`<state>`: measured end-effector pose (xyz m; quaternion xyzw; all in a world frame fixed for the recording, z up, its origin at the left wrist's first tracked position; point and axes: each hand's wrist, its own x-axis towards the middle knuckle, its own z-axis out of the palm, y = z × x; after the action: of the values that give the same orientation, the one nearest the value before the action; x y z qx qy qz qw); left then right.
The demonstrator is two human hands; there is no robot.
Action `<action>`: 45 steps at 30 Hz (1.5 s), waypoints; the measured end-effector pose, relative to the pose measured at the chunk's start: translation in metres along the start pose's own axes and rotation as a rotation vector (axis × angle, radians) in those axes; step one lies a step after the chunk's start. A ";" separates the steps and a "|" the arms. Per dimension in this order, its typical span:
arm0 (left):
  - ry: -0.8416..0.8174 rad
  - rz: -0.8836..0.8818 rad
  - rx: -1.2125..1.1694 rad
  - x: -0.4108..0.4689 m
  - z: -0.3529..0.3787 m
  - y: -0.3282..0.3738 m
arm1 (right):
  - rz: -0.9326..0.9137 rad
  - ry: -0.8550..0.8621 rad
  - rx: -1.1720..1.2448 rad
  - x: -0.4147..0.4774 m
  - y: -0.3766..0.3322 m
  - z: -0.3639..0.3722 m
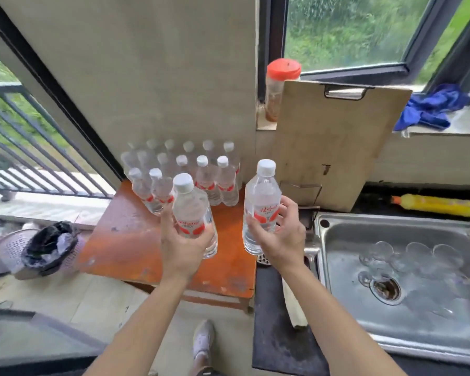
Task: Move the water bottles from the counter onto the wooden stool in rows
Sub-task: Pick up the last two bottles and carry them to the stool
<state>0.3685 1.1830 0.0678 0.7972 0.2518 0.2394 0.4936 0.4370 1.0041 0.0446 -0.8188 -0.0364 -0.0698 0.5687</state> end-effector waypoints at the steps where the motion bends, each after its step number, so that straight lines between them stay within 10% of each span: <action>1: -0.040 -0.006 0.031 0.017 0.003 -0.016 | 0.030 0.006 -0.020 0.004 0.003 0.012; 10: -0.469 -0.094 0.126 0.128 0.009 -0.124 | 0.377 0.190 -0.171 0.010 0.033 0.112; 21: -0.678 0.002 0.164 0.147 -0.017 -0.160 | 0.413 0.013 -0.253 -0.009 0.046 0.151; 31: -0.238 0.232 0.288 0.124 -0.025 -0.109 | 0.158 -0.047 -0.318 0.002 0.009 0.112; 45: -0.498 0.297 0.395 0.174 -0.039 -0.087 | -0.014 -0.342 -0.564 0.036 -0.004 0.100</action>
<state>0.4612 1.3536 0.0273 0.9392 0.0461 0.0534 0.3360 0.4797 1.0979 0.0197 -0.9436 -0.1162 0.0574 0.3048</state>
